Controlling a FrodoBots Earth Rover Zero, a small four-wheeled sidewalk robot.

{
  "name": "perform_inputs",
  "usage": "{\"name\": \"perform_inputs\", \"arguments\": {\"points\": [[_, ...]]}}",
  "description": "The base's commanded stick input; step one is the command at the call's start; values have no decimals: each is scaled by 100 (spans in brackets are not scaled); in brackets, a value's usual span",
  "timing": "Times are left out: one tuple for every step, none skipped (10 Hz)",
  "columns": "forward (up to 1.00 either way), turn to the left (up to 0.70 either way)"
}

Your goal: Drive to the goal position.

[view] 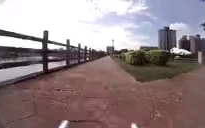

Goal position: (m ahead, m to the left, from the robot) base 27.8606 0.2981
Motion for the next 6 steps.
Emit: {"name": "perform_inputs", "arguments": {"points": [[100,0],[100,0],[100,0],[100,0],[100,0],[100,0]]}}
